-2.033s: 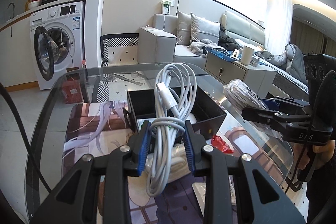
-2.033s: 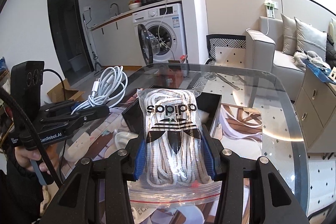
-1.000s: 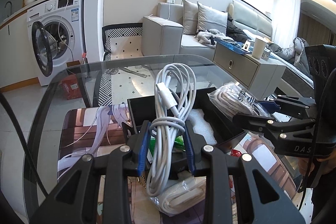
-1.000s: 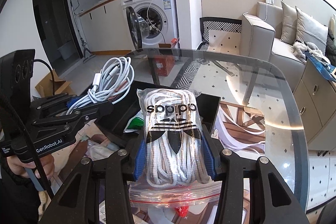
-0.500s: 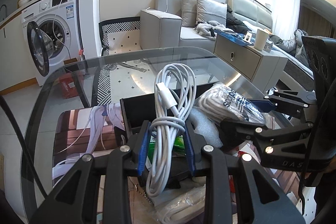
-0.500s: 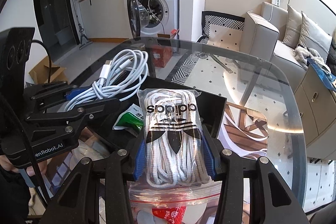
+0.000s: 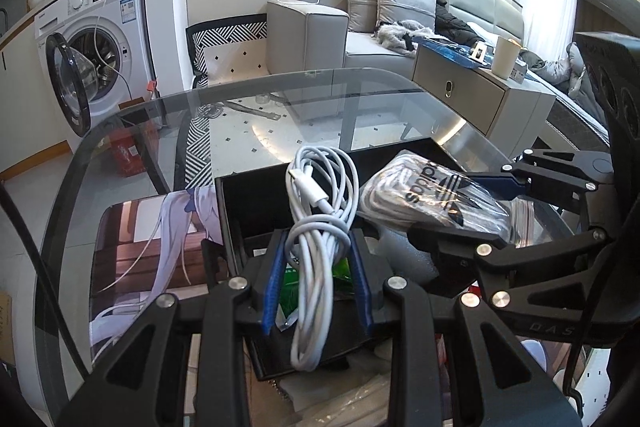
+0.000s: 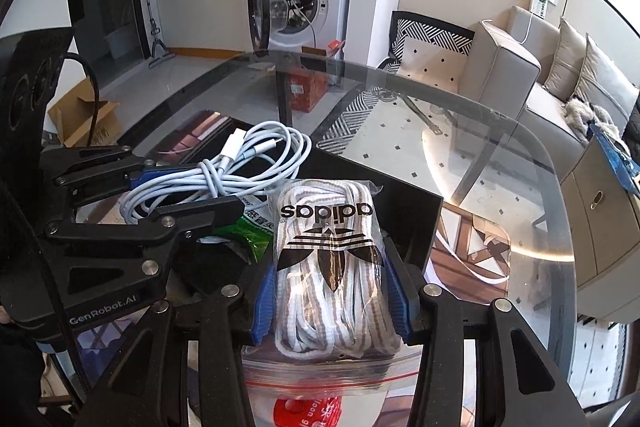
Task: Organize soft objects
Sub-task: 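Lower both items into the box and open both tools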
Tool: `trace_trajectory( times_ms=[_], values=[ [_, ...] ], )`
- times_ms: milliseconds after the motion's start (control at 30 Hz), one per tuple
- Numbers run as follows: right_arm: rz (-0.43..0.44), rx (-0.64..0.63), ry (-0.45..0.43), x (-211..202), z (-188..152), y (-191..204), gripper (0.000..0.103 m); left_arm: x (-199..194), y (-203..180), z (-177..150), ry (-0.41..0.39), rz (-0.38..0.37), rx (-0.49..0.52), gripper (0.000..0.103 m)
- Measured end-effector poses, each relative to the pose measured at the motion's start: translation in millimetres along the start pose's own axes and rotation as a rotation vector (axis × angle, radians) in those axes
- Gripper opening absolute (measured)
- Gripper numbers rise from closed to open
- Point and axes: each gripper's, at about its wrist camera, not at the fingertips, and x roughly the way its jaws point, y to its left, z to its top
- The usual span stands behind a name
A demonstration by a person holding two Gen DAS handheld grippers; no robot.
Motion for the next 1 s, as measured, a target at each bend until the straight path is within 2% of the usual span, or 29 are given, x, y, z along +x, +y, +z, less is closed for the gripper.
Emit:
trace_trajectory(
  times_ms=[500,600,767,900,1000],
  values=[
    [0.012,-0.030,0.046,21.7,7.5,-7.6,0.046,0.3,-6.5,-4.1,0.023,0.002,0.028,0.029],
    [0.010,-0.039,0.057,24.6,7.4,-7.8,0.047,0.8,-9.6,-5.2,0.044,-0.031,0.023,0.029],
    [0.009,-0.047,0.053,25.9,9.3,-6.6,0.049,2.4,-9.9,-5.6,0.041,-0.037,0.015,0.029],
    [0.011,-0.060,-0.001,14.2,6.2,-5.3,0.056,0.7,-10.2,-4.8,0.031,-0.021,0.017,0.030],
    [-0.005,-0.065,-0.068,-4.4,3.4,-6.4,0.064,-8.6,-5.5,-6.7,0.003,-0.025,-0.003,0.042]
  ],
)
